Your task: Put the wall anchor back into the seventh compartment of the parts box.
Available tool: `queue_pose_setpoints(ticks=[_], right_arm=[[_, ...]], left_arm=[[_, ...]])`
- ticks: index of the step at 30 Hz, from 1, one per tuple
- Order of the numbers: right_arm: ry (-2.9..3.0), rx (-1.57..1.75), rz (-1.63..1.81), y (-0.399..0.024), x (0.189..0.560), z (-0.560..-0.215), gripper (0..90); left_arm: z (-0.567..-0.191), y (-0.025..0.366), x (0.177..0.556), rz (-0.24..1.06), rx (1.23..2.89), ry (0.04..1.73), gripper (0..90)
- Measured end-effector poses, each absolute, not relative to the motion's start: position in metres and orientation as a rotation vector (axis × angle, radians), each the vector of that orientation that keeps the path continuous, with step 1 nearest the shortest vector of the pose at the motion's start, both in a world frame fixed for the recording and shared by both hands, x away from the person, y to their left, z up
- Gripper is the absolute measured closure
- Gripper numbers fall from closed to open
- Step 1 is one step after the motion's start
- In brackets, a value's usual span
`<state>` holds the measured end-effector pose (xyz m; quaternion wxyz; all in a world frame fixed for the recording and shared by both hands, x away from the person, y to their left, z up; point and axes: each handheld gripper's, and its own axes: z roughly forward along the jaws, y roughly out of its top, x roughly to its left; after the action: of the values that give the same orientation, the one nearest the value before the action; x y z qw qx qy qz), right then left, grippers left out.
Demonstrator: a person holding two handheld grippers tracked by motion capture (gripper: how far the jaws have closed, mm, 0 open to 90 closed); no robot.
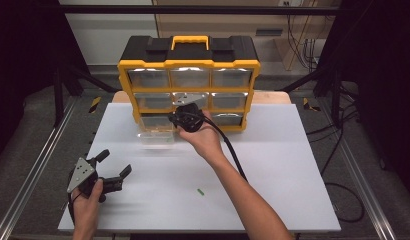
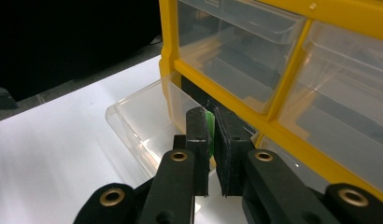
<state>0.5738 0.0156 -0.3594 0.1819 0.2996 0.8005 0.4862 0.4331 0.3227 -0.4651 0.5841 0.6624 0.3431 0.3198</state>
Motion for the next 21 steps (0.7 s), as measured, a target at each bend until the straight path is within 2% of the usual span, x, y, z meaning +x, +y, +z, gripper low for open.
queue_pose_setpoints(ticks=[21], right_arm=[[2.303, 0.842, 1.334, 0.038, 0.592, -0.361, 84.9]], left_arm=[[-0.465, 0.324, 0.433, 0.75, 1.543, 0.802, 0.9]])
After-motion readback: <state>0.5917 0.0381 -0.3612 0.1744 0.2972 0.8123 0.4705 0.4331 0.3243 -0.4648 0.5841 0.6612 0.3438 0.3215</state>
